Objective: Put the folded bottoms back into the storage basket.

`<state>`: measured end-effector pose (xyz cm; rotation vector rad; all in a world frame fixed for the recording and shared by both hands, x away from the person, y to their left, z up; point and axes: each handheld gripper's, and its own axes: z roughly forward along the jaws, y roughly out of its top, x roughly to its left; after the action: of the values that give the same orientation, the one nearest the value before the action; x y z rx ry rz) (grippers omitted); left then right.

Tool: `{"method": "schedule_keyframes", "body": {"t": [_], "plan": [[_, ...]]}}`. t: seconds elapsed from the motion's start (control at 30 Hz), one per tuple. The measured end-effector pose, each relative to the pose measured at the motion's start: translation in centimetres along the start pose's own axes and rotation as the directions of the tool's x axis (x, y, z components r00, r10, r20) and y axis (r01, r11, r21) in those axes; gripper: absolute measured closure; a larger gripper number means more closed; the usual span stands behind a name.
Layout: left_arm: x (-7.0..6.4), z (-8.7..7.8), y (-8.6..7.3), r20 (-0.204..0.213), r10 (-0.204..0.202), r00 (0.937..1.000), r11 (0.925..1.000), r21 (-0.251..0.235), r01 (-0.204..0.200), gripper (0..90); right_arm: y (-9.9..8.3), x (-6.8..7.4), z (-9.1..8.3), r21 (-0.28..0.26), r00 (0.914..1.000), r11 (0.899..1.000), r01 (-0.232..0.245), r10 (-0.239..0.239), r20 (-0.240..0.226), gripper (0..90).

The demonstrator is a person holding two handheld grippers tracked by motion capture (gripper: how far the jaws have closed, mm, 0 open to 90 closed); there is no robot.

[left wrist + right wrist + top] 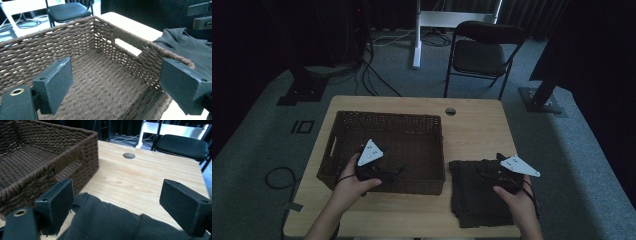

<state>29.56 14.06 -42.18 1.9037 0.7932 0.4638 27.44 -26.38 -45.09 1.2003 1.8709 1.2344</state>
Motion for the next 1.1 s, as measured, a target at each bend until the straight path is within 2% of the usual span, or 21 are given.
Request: {"method": "schedule_keyframes", "body": {"t": [0.27,0.5,1.1], "plan": [[-1.7,1.7,0.6,0.047,0.018,0.9987,0.9998,0.005,-0.019,12.2,-1.2,-1.4,-1.2,0.007,0.9992,1.0,-0.021,0.021,0.035,12.0],[-3.4,3.2,1.1,0.092,0.046,0.9947,0.9989,0.01,-0.047,12.2,-2.0,-2.4,-2.1,0.007,0.9975,0.999,-0.042,0.042,0.057,12.0],[-8.0,7.0,2.4,0.2,0.088,0.9759,0.996,0.001,-0.089,12.4,-3.7,-4.7,-4.3,0.018,0.9918,0.997,-0.073,0.071,0.106,12.0]]}}
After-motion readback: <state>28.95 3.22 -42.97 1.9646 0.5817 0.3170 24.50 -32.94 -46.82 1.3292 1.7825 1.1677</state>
